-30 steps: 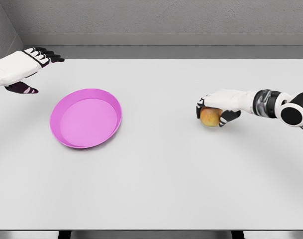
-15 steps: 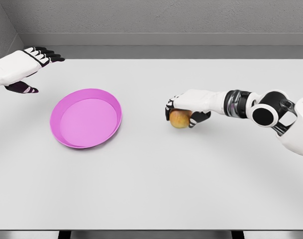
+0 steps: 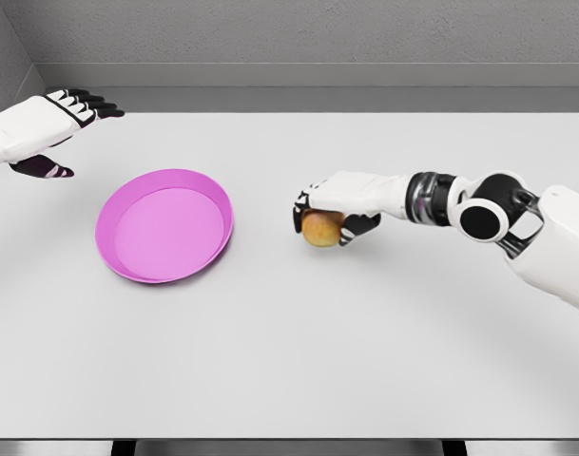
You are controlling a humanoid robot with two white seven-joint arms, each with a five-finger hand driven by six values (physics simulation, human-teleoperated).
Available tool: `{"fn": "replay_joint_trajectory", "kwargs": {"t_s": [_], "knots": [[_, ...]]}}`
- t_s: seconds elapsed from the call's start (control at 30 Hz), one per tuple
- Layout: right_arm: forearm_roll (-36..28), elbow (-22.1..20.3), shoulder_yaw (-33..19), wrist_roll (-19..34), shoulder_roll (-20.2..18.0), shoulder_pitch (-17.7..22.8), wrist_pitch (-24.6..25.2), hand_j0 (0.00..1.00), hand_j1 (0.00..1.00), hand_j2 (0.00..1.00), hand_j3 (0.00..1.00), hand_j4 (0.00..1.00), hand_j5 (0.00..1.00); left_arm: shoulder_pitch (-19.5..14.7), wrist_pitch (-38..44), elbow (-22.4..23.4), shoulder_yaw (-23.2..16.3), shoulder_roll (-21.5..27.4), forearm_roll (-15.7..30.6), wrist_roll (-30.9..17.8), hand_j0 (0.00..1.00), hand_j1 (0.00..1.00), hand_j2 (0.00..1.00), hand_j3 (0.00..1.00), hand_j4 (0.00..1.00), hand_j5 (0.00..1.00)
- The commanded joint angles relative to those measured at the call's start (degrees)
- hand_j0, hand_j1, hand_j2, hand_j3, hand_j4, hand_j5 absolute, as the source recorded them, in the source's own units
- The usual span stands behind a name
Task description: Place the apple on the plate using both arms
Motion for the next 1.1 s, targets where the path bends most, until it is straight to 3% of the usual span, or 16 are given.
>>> {"fn": "replay_joint_trajectory", "kwargs": {"t_s": [0.0, 0.03, 0.3, 0.4, 0.53, 0.67, 0.77, 0.9, 0.97, 1.07], "knots": [[-0.16, 0.13, 0.05, -0.01, 0.26, 0.0, 0.05, 0.63, 0.63, 0.63, 0.63, 0.63, 0.63, 0.0, 0.02, 0.03, 0.07, 0.15, 0.36, 0.04, 1.0, 1.0, 1.0, 1.0, 1.0, 1.0], [-0.16, 0.22, -0.12, -0.01, 0.26, 0.0, 0.14, 1.0, 1.0, 1.0, 1.0, 1.0, 1.0, 0.0, 0.02, 0.2, 0.07, 0.06, 0.36, 0.04, 1.0, 1.0, 1.0, 1.0, 1.0, 1.0], [0.01, 0.22, -0.65, -0.01, -0.88, -0.09, 0.05, 1.0, 1.0, 1.0, 1.0, 1.0, 1.0, 0.0, 0.02, 0.03, 0.07, 0.15, 0.36, 0.04, 1.0, 1.0, 1.0, 1.0, 1.0, 1.0], [0.01, -0.14, -9.87, 0.08, -6.85, 1.23, -0.66, 1.0, 1.0, 1.0, 1.0, 1.0, 1.0, 0.09, 0.02, -0.23, 0.07, 0.15, 0.54, 0.04, 1.0, 1.0, 1.0, 1.0, 1.0, 1.0], [0.01, 0.39, -21.64, 0.08, -11.25, 4.66, -0.66, 1.0, 1.0, 1.0, 1.0, 1.0, 1.0, 0.09, 0.02, -0.15, 0.07, 0.15, 0.45, 0.04, 1.0, 1.0, 1.0, 1.0, 1.0, 1.0], [-0.16, 1.18, -27.63, 0.08, -14.33, 5.71, -0.74, 1.0, 1.0, 1.0, 1.0, 1.0, 1.0, 0.09, 0.02, -0.5, -0.02, -0.12, -0.08, 0.04, 1.0, 1.0, 1.0, 1.0, 1.0, 1.0], [-0.16, 3.29, -28.6, 0.08, -14.94, 5.62, -1.8, 1.0, 1.0, 1.0, 1.0, 1.0, 1.0, 0.44, 0.02, -7.61, -0.02, -0.38, -1.57, -0.14, 1.0, 1.0, 1.0, 1.0, 1.0, 1.0], [-0.16, 5.75, -28.95, 0.08, -15.21, 5.54, -4.7, 1.0, 1.0, 1.0, 1.0, 1.0, 1.0, -0.09, 0.02, -14.2, -0.72, -2.49, -2.19, -5.41, 1.0, 1.0, 1.0, 1.0, 1.0, 1.0], [-0.25, 5.67, -29.39, 0.08, -15.21, 5.62, -4.7, 1.0, 1.0, 1.0, 1.0, 1.0, 1.0, -0.26, 0.02, -16.76, -1.16, -4.95, -2.1, -10.68, 1.0, 1.0, 1.0, 1.0, 1.0, 1.0], [-0.34, 5.4, -29.39, -0.01, -16.08, 5.71, -4.7, 1.0, 1.0, 1.0, 1.0, 1.0, 1.0, -5.36, 0.02, -19.39, -8.63, -7.67, -2.1, -12.62, 1.0, 1.0, 1.0, 1.0, 1.0, 1.0]]}}
